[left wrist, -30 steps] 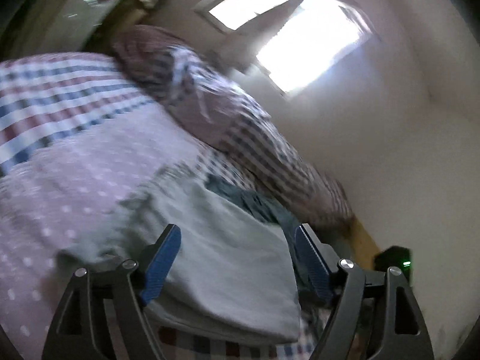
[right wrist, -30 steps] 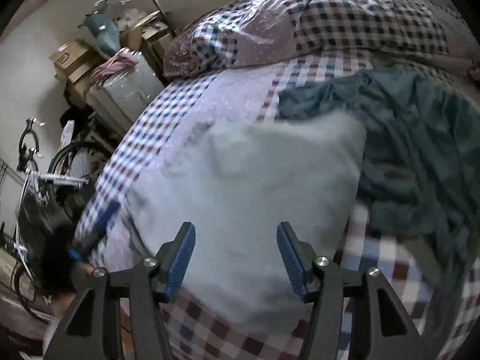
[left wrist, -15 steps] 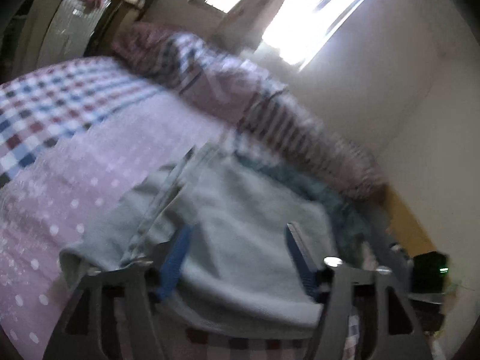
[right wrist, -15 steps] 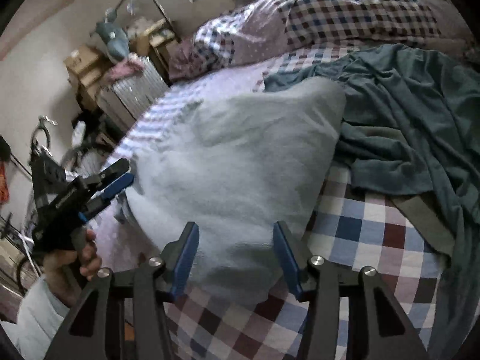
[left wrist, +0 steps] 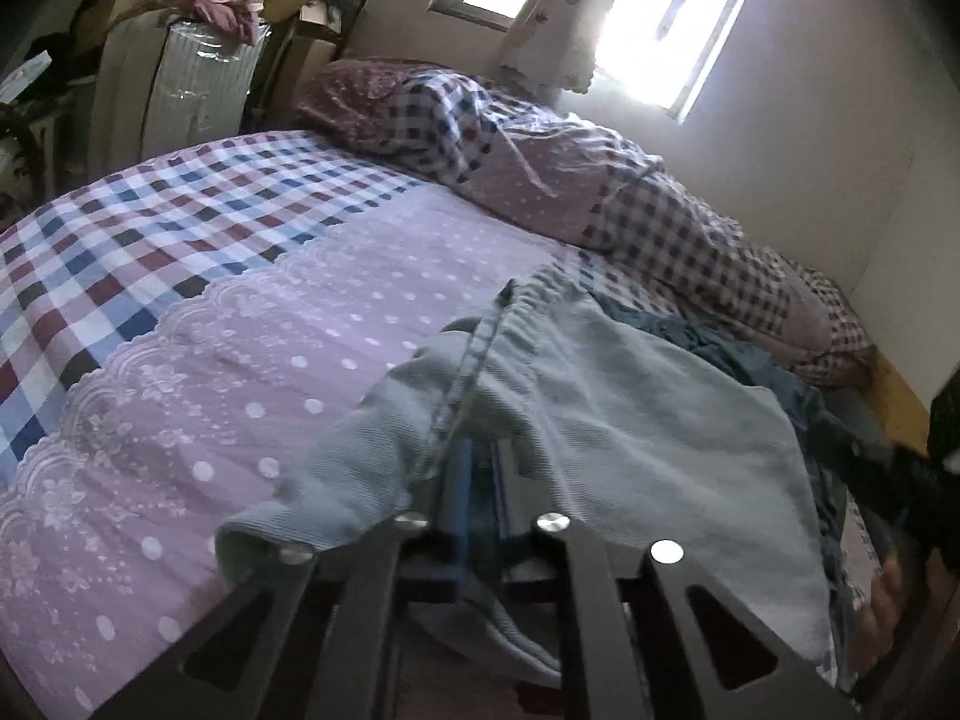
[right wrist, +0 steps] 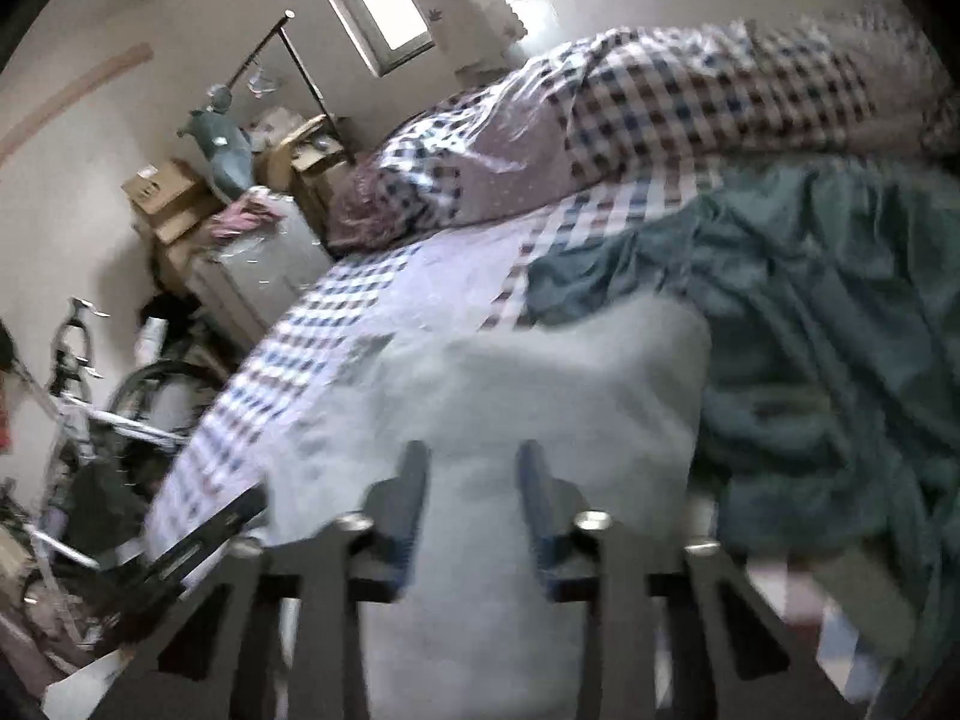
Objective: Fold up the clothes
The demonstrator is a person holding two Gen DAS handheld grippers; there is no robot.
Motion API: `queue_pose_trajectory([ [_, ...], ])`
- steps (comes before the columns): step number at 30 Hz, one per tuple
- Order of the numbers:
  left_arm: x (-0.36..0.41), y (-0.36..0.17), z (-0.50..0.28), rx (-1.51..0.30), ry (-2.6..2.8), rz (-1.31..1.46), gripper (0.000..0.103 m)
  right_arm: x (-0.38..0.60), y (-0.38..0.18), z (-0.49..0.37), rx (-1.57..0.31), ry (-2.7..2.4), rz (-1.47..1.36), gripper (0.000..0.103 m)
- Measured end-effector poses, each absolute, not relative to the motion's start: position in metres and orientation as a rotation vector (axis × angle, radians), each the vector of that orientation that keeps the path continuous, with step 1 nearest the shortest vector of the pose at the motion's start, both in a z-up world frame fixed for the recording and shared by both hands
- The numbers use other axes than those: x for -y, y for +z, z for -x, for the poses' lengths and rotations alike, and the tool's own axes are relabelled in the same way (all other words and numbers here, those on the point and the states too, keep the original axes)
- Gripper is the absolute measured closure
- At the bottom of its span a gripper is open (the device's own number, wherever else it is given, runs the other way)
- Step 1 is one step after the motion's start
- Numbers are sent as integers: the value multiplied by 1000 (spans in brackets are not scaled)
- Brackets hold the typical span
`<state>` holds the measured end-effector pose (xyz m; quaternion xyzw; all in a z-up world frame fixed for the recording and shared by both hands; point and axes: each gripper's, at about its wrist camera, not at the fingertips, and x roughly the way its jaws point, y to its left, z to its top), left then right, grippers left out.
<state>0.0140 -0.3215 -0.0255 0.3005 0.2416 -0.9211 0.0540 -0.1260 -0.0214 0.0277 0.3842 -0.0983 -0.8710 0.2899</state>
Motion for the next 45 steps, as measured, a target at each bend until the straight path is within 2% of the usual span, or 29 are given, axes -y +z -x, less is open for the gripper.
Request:
queue_pose_trajectory([
  [3, 320, -31, -13, -695, -2798, -933, 97, 33, 28, 149, 241, -2365, -1022, 95],
  [5, 320, -33, -11, -693, -2797, -946, 97, 37, 18, 168, 239, -2379, -1063, 97],
  [6, 322, -34, -9, -697, -2796, -952, 97, 39, 11, 176, 234, -2385, -1090, 103],
  [9, 322, -37, -9, -695, -2803, -962, 97, 45, -17, 191, 186, -2384, -1197, 103],
  [13, 322, -35, -10, -693, -2812, -965, 97, 50, -36, 186, 72, -2387, -1204, 103],
  [18, 320, -14, -18, -703, -2851, -864, 97, 55, -27, 181, -26, -2407, -1207, 103],
  [24, 291, 11, -20, -661, -3030, -765, 96, 64, 20, 146, 108, -2448, -1084, 99],
  [27, 276, -3, -4, -580, -3011, -905, 96, 82, 21, 137, 153, -2416, -1069, 99],
  [32, 268, -29, 14, -454, -2906, -1074, 101, 106, -25, 143, 77, -2380, -1224, 100],
  [38, 276, -24, 9, -540, -2902, -1095, 100, 114, -34, 135, -45, -2424, -1186, 102],
  [40, 283, -19, 4, -585, -2897, -1082, 92, 109, -29, 131, -4, -2412, -1188, 96],
  [41, 288, -17, 0, -632, -2904, -1077, 83, 104, -26, 127, 40, -2400, -1189, 92],
  [43, 299, -13, -6, -759, -2927, -1069, 71, 91, -19, 119, 154, -2359, -1189, 73],
  [45, 304, -7, -13, -850, -2950, -1043, 46, 75, -11, 111, 268, -2304, -1179, 57],
])
